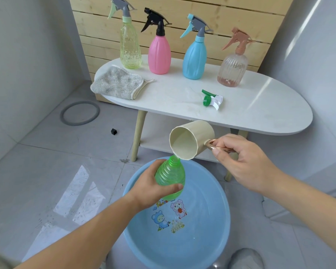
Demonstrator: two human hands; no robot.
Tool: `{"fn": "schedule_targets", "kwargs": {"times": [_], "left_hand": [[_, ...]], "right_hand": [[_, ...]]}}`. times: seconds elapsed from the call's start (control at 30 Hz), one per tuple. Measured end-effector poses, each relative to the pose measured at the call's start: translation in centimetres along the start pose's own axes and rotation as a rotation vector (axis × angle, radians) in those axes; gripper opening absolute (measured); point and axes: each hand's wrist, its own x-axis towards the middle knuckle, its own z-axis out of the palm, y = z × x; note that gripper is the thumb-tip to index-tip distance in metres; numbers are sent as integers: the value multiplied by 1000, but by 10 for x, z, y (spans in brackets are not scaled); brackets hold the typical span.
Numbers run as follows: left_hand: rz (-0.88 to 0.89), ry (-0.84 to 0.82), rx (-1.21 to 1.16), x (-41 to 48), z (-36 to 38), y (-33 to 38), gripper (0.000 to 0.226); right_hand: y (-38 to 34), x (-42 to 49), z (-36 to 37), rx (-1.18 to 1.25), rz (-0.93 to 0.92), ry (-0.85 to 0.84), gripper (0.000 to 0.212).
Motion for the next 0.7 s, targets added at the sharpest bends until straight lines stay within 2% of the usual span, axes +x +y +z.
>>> {"fn": "schedule_targets", "kwargs": {"times": [0.4,0.6,0.7], "left_hand": [[2,-4,-7,0,-1,0,69],[-4,3,-8,2,0,-3,76],[-1,7,-6,2,0,-4,76]], "right_hand": [[-4,3,-2,-26,-65,11,19],[-6,2,-2,-44,-113,23,23],[-6,3,-2,-60,-131,34,19]]}}
